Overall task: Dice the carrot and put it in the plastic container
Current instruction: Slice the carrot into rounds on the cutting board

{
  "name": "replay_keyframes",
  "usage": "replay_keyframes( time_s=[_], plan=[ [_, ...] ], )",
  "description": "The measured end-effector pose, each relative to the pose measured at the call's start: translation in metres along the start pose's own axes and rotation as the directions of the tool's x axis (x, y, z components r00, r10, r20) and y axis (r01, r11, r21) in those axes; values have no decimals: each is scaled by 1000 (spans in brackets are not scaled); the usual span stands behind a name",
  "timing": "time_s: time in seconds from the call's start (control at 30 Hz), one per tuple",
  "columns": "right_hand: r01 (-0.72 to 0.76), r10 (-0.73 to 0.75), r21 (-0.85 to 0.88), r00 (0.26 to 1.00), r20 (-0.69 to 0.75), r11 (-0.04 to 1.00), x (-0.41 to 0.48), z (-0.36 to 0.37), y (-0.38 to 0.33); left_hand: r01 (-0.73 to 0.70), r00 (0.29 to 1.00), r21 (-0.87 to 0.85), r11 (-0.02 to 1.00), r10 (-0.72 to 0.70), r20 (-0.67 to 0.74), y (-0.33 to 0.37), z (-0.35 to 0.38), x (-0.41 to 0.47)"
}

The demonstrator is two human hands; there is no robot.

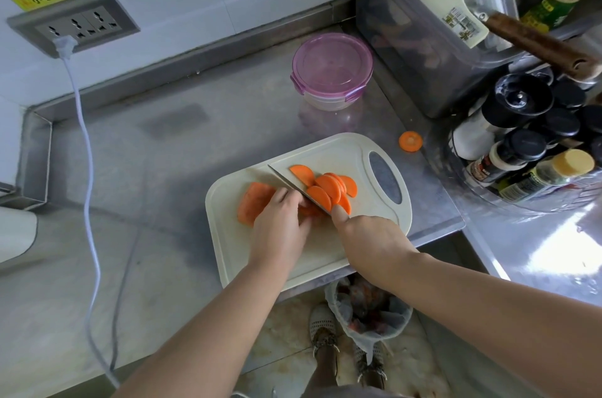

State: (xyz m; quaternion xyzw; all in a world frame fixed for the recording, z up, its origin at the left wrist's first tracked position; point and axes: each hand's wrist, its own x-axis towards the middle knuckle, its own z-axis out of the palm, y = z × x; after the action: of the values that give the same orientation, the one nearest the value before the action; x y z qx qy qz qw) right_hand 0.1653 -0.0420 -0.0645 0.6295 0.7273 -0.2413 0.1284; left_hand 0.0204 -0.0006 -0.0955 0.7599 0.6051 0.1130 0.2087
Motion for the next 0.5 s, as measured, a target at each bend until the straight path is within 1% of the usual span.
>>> replay_keyframes(
  time_s=[0.1,0.13,0.23,0.3,0.37,0.43,0.5],
  plan=[
    [-27,27,28,1000,16,999,6,4,4,-2,1000,-10,1000,2,1,0,-1,-1],
    [-42,41,62,999,17,997,7,4,7,2,1000,-24,1000,-2,7,0,-1,-2],
    [-99,105,137,994,-38,986,5,2,17,6,1000,-53,999,-5,22,1,-3,-2],
    [-104,116,108,987,-107,989,2,2,19,16,1000,-51,999,-16,11,0,-4,-2],
    [-88,95,51,984,-153,995,-3,1,17,20,1000,-61,998,-20,-3,0,-4,-3],
    [-62,61,-7,987,-151,998,-7,0,13,20,1000,-71,997,-21,-16,1,-4,-3],
    [-33,30,-24,991,-132,999,-11,-2,10,16,1000,-59,998,-18,-21,2,-4,-2]
  ],
)
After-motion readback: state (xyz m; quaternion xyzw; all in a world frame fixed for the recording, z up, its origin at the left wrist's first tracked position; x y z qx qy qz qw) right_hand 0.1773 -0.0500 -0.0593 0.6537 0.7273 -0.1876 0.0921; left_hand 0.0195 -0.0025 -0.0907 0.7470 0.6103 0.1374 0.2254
